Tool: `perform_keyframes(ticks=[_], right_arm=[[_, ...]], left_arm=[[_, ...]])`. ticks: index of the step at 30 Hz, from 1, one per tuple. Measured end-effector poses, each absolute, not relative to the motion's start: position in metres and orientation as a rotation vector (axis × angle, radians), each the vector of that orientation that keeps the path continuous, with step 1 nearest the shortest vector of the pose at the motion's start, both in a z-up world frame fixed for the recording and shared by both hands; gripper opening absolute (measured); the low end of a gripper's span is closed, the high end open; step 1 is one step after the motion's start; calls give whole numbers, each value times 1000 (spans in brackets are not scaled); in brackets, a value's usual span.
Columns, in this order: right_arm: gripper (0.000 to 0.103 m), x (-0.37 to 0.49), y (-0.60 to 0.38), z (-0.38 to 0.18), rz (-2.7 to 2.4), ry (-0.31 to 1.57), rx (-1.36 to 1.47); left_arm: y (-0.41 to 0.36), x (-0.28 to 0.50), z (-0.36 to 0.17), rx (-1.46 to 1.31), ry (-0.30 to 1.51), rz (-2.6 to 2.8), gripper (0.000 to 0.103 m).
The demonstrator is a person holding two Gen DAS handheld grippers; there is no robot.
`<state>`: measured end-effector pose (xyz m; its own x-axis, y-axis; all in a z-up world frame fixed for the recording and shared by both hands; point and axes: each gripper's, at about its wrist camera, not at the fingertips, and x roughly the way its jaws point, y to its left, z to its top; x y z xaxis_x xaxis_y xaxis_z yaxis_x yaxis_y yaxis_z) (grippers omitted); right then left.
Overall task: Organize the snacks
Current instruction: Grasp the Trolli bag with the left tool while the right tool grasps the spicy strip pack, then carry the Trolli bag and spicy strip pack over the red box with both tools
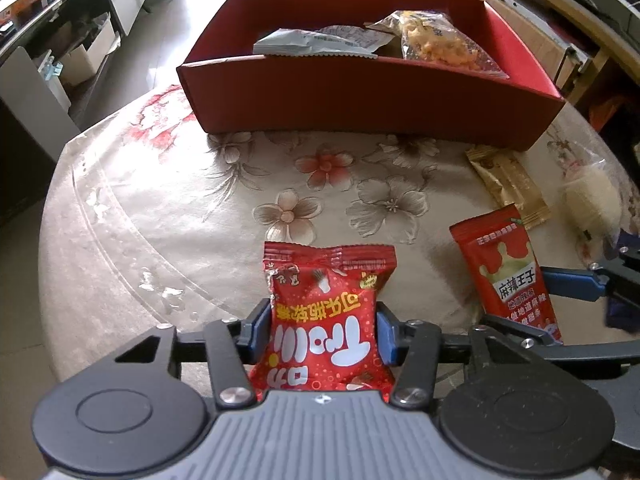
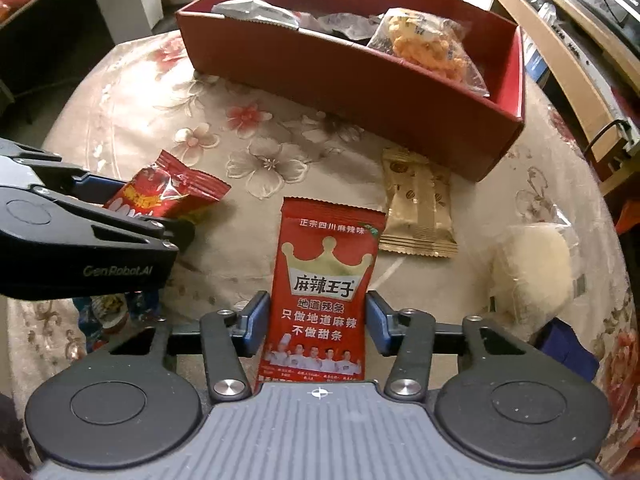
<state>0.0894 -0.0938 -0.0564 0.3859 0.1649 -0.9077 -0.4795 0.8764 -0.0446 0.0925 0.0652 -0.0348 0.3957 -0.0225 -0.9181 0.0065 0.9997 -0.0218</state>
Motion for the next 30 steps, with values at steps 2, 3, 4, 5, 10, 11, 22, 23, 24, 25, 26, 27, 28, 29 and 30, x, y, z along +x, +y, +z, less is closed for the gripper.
perform_keyframes(ticks=[2,3,4,5,10,11,22,23,24,25,26,27,28,29,30], right_arm=[[57,87,-98,-53,413,1096,-316],[56,87,-99,-52,410,1092,-311],[56,87,-99,-50,409,1087,-305],[56,87,-100,-48,408,1081,-299],[55,85,-107,-36,404,1046,-259],[55,85,-108,-34,403,1037,-254],[54,88,-119,-13,393,971,-197],[54,89,-120,-11,391,966,-190],[54,89,-121,-10,392,962,-186],[54,90,-122,-8,393,957,-179],[54,90,-123,-6,393,951,-177],[54,90,-123,-5,394,945,-176],[54,91,-123,-3,394,939,-174],[54,92,-123,-1,394,932,-171],[54,93,-124,1,396,928,-167]], left_arm=[[65,92,-33,-20,1158,-19,51],[64,91,-31,-24,1155,-23,51],[63,90,-30,-28,1152,-25,51],[63,89,-28,-31,1148,-26,51],[58,85,-23,-47,1133,-42,51],[56,84,-22,-50,1129,-46,51],[55,83,2,-89,1059,-66,51],[55,83,4,-90,1053,-66,51],[54,83,6,-91,1046,-66,51],[54,84,8,-92,1041,-68,51],[54,84,10,-96,1038,-69,51],[54,85,12,-101,1034,-70,51],[54,85,13,-106,1030,-72,51],[53,86,16,-109,1026,-74,51],[52,86,18,-112,1020,-76,51]])
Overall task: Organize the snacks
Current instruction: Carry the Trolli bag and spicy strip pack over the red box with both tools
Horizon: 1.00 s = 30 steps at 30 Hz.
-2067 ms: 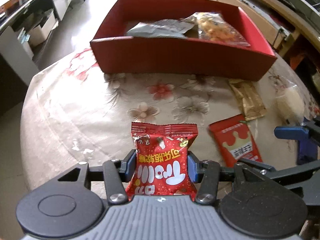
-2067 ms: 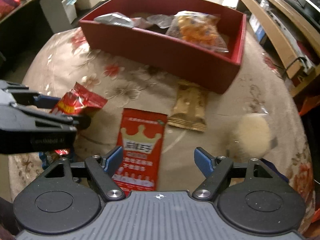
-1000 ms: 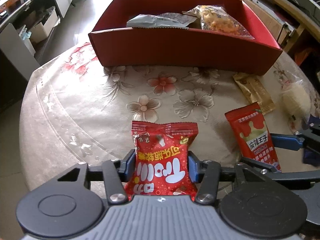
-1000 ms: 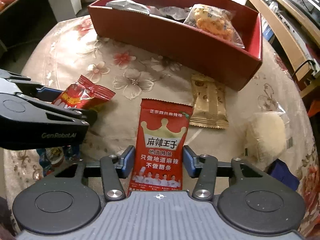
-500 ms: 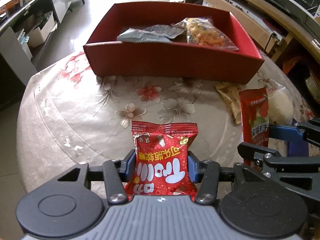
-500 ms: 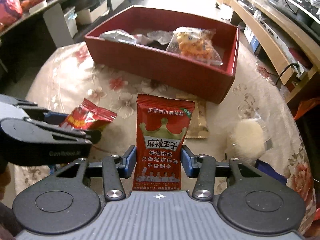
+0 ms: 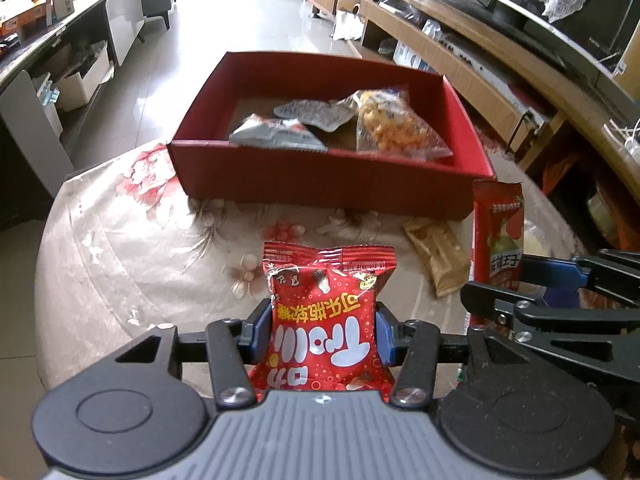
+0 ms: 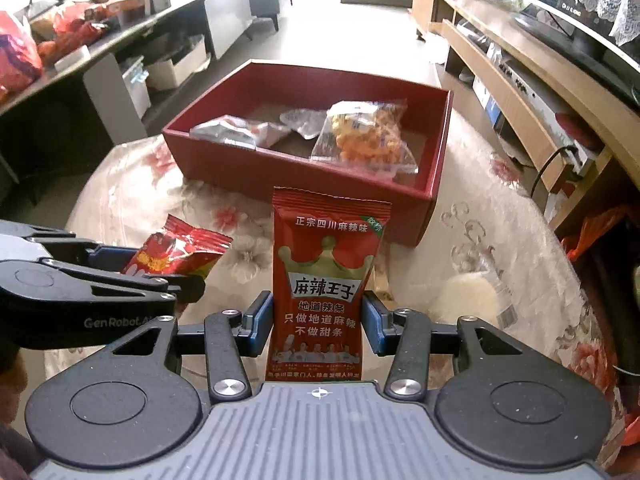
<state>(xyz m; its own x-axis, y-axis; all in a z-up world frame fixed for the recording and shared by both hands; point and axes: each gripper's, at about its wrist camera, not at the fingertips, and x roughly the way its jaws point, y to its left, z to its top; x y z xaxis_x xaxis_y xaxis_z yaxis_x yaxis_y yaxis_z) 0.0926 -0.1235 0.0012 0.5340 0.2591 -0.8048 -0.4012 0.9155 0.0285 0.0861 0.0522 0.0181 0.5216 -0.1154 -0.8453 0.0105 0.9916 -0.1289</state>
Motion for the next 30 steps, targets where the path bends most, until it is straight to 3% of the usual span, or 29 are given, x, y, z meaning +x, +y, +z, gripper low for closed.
perform_keyframes(ticks=[30], right_arm=[[54,133,-134,52,386,783,-46]], left_arm=[[51,131,67,-207,888,-57,51]])
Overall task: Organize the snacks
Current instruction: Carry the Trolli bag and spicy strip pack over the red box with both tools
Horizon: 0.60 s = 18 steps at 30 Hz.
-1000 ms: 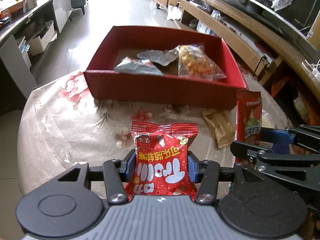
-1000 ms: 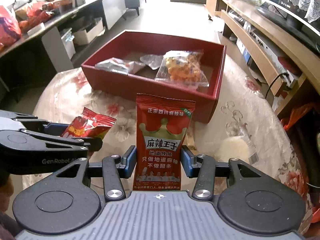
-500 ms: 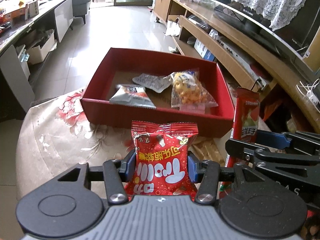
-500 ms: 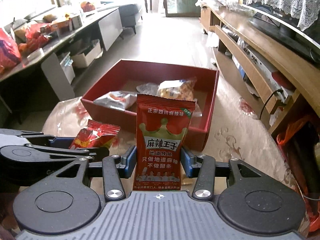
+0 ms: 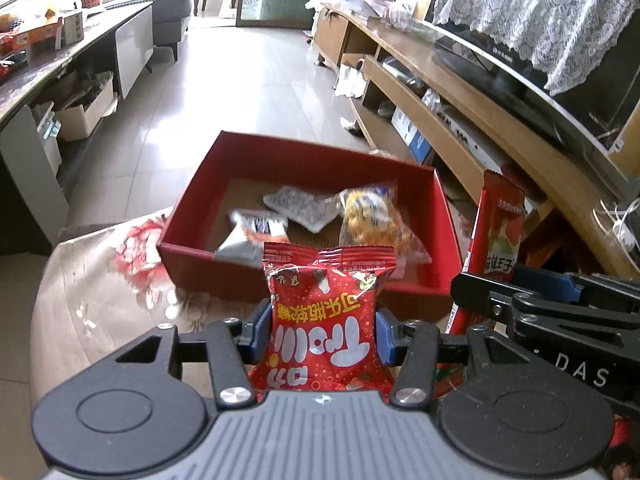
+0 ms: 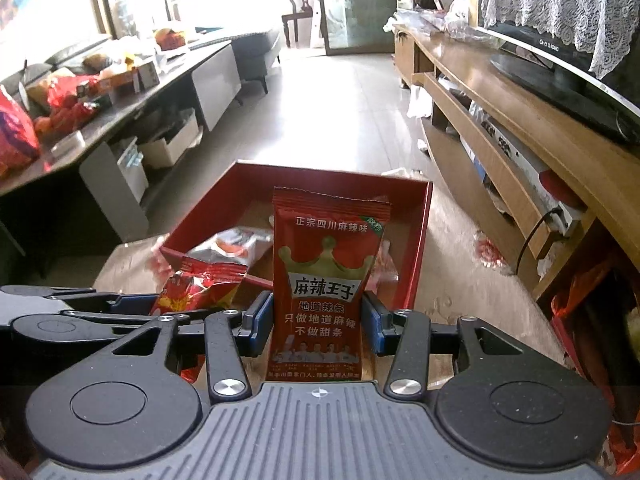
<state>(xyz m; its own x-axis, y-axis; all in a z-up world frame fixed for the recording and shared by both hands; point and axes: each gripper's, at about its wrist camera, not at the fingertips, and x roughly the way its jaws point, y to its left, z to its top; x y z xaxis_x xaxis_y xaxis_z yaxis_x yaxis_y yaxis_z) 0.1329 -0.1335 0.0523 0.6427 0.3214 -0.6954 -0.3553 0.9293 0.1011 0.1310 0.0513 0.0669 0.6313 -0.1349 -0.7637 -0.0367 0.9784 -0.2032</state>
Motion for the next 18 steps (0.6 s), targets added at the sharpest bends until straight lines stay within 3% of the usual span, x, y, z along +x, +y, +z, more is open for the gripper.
perform_keyframes(ticks=[18], right_arm=[[54,183,-129,63,378,739,-4]], left_arm=[[57,191,76,-236,829,2,51]])
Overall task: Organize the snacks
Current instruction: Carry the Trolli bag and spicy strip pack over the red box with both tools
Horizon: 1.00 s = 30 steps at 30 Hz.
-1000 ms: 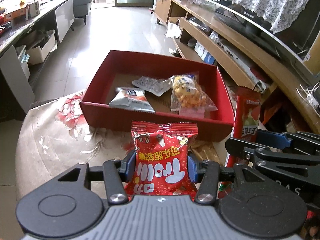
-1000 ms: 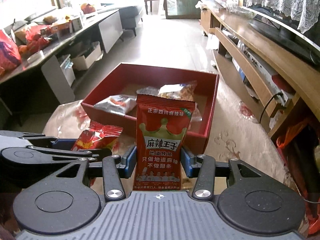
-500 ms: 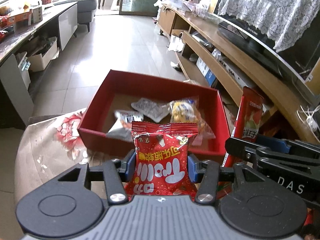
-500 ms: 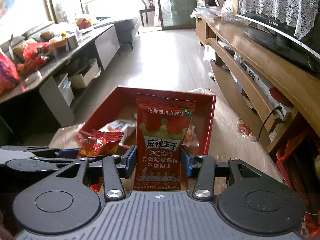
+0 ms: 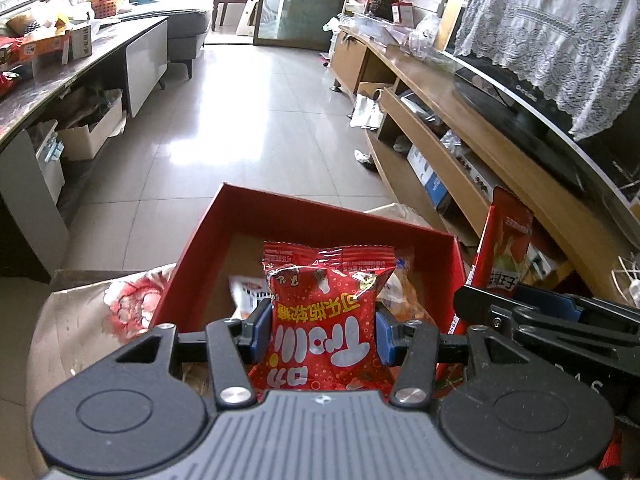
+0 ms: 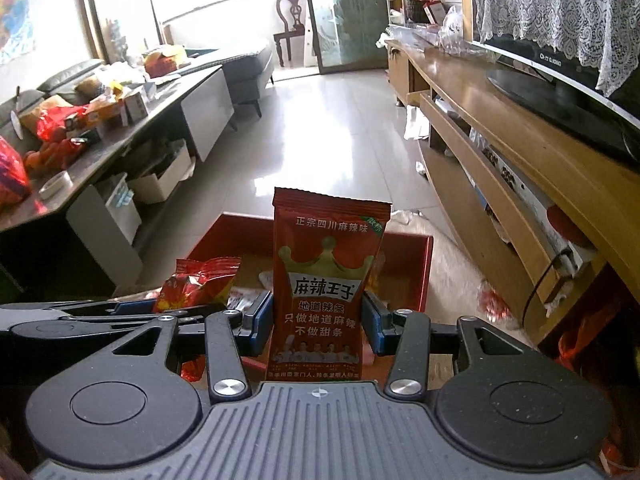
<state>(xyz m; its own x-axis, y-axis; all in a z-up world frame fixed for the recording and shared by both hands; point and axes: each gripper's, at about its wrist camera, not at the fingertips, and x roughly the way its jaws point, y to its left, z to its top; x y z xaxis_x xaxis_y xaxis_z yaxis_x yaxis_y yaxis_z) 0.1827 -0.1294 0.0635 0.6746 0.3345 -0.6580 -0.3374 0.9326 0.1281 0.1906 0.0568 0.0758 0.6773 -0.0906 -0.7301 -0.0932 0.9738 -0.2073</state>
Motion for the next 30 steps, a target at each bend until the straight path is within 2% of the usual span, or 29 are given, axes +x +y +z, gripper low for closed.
perform_keyframes(ticks=[30], right_arm=[[54,250,-116,9,374,854,67]], left_arm=[[55,256,15,-181,913,119,51]])
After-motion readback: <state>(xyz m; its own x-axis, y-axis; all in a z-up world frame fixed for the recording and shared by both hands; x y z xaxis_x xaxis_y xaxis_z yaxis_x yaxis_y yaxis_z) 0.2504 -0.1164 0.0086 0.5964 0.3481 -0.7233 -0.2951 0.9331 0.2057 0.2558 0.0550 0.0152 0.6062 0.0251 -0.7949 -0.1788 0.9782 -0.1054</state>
